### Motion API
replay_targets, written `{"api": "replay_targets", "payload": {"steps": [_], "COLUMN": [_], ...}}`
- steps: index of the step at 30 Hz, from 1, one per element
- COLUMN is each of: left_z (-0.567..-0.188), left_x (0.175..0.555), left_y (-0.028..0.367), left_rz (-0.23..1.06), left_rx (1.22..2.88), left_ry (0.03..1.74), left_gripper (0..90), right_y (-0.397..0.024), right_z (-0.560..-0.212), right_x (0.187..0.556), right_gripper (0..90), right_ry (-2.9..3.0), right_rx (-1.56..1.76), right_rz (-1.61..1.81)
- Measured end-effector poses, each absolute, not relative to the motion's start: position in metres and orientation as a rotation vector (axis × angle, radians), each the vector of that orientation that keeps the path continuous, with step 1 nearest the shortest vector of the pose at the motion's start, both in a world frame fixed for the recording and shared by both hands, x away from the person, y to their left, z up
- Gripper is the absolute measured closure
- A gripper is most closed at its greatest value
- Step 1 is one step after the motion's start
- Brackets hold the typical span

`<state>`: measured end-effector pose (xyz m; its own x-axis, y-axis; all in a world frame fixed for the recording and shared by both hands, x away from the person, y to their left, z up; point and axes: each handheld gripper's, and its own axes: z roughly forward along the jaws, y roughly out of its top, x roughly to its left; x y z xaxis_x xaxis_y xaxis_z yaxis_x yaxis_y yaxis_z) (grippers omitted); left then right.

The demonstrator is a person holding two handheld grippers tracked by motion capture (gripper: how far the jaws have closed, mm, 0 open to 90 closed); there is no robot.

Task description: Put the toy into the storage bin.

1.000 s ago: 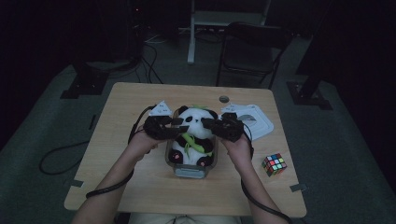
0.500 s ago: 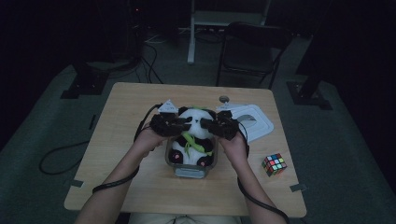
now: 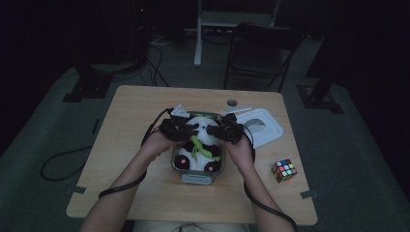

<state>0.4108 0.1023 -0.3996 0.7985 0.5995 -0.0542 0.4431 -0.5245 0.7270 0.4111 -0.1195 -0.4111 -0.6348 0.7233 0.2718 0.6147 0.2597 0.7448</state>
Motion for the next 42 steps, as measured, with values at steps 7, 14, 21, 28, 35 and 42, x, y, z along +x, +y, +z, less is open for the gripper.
{"api": "replay_targets", "payload": {"steps": [7, 14, 21, 28, 35, 42], "left_z": [-0.398, -0.398, -0.398, -0.394, -0.389, -0.389], "left_x": [0.414, 0.412, 0.410, 0.404, 0.397, 0.392], "left_y": [0.096, 0.101, 0.111, 0.123, 0.133, 0.142], "left_rz": [0.275, 0.258, 0.252, 0.232, 0.227, 0.195], "left_rx": [2.278, 2.242, 2.204, 2.162, 2.141, 2.106], "left_ry": [0.780, 0.785, 0.794, 0.790, 0.770, 0.749], "left_gripper": [69.2, 66.1, 52.3, 45.4, 40.8, 30.8], "right_y": [-0.114, -0.119, -0.131, -0.138, -0.151, -0.158], "right_z": [-0.412, -0.411, -0.407, -0.402, -0.401, -0.402], "right_x": [0.415, 0.415, 0.414, 0.407, 0.400, 0.392], "right_gripper": [81.0, 74.5, 54.5, 39.8, 29.6, 16.6], "right_ry": [2.414, 2.411, 2.408, 2.379, 2.333, 2.320], "right_rx": [1.302, 1.314, 1.328, 1.312, 1.328, 1.301], "right_rz": [1.244, 1.287, 1.367, 1.409, 1.456, 1.460]}}
